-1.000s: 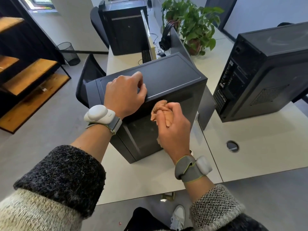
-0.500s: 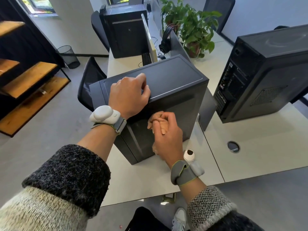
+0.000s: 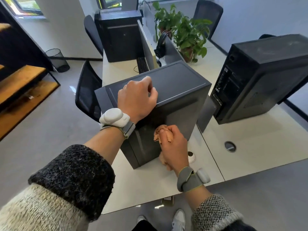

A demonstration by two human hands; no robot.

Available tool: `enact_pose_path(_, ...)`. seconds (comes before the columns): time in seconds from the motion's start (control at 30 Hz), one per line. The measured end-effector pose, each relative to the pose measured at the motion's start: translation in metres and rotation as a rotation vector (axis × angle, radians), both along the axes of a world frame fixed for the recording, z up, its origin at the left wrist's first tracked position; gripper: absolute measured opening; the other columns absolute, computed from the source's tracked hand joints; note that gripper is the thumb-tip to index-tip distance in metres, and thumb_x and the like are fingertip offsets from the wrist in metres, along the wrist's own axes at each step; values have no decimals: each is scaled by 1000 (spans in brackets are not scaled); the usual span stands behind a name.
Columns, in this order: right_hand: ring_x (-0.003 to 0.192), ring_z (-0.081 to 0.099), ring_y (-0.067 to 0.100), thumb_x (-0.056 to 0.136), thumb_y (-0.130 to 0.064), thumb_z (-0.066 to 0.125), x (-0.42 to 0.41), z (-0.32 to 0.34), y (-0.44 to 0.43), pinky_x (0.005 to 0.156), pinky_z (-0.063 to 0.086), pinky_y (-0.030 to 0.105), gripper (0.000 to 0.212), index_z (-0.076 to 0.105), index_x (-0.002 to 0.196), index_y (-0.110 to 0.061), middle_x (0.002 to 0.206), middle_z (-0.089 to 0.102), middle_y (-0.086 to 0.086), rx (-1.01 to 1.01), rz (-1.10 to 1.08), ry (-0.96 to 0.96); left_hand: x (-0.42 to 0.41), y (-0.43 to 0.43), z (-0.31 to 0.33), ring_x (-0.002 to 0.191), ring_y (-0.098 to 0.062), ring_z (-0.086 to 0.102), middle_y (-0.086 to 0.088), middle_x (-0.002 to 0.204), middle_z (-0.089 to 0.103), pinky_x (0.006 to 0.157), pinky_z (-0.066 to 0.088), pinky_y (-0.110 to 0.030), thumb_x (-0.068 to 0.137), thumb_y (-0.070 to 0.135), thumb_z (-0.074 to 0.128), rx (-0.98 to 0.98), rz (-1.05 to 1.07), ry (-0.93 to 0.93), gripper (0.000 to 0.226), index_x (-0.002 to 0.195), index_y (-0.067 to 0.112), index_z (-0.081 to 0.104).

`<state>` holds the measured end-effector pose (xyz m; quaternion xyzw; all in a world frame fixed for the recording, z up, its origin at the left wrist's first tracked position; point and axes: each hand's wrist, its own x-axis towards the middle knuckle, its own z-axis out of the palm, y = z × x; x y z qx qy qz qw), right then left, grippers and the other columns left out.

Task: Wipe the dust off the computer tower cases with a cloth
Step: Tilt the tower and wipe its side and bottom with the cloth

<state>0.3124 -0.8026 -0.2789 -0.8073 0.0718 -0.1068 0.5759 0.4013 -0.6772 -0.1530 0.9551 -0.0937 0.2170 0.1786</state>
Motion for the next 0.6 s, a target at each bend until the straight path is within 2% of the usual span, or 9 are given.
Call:
enact_pose_path(0.07, 83, 61, -8, 106, -27, 64, 0, 16, 2, 64, 41, 6, 6, 63, 102, -23, 83, 63, -19, 17, -29, -52, -3, 3, 3, 70, -24, 62, -2, 76, 62, 67, 59, -39, 99, 37, 55, -19, -36, -1, 21, 93, 19, 62)
enact_pose_path(0.2, 89, 62, -5, 106, -26, 63, 4, 47, 21, 70, 44, 6, 5, 60, 108, -23, 87, 62, -24, -27, -28, -195, -6, 26, 6, 70, -25, 62, -1, 75, 62, 67, 56, -38, 100, 37, 55, 70, -59, 21, 20, 94, 20, 62)
enact_pose_path(0.27, 89, 62, -6, 107, -26, 62, 3, 36, 28, 70, 46, 7, 6, 57, 107, -28, 87, 63, -28, -19, -62, -144, -6, 43, 3, 69, -23, 62, 0, 74, 62, 65, 56, -36, 101, 37, 55, 115, -78, 38, 20, 94, 20, 62)
enact_pose_path(0.33, 87, 62, -2, 106, -25, 61, 0, 18, 27, 68, 44, 8, 11, 56, 101, -33, 86, 64, -24, 14, -117, -19, -5, 56, -1, 67, -19, 61, 3, 74, 61, 61, 49, -27, 102, 39, 55, 130, -118, 54, 19, 94, 22, 60)
enact_pose_path(0.4, 83, 58, 7, 106, -25, 59, -3, 9, 23, 66, 40, 8, 9, 60, 98, -29, 86, 62, -15, 15, -135, 126, -5, 63, -7, 64, -14, 58, 6, 72, 58, 56, 35, -19, 103, 40, 55, 106, -164, 56, 20, 94, 23, 59)
enact_pose_path(0.43, 82, 57, 8, 106, -25, 59, -4, 11, 21, 65, 40, 7, 7, 62, 100, -25, 86, 61, -13, 8, -145, 137, -4, 63, -10, 63, -13, 57, 7, 71, 57, 56, 33, -18, 103, 40, 54, 93, -174, 44, 20, 94, 23, 58)
enact_pose_path(0.6, 85, 59, -10, 108, -24, 59, -5, 49, 44, 67, 45, 5, 10, 61, 110, -14, 88, 60, -15, -48, -144, -135, -5, 66, -18, 63, -16, 57, 6, 69, 55, 61, 48, -27, 102, 40, 52, 68, -178, -8, 20, 92, 24, 56)
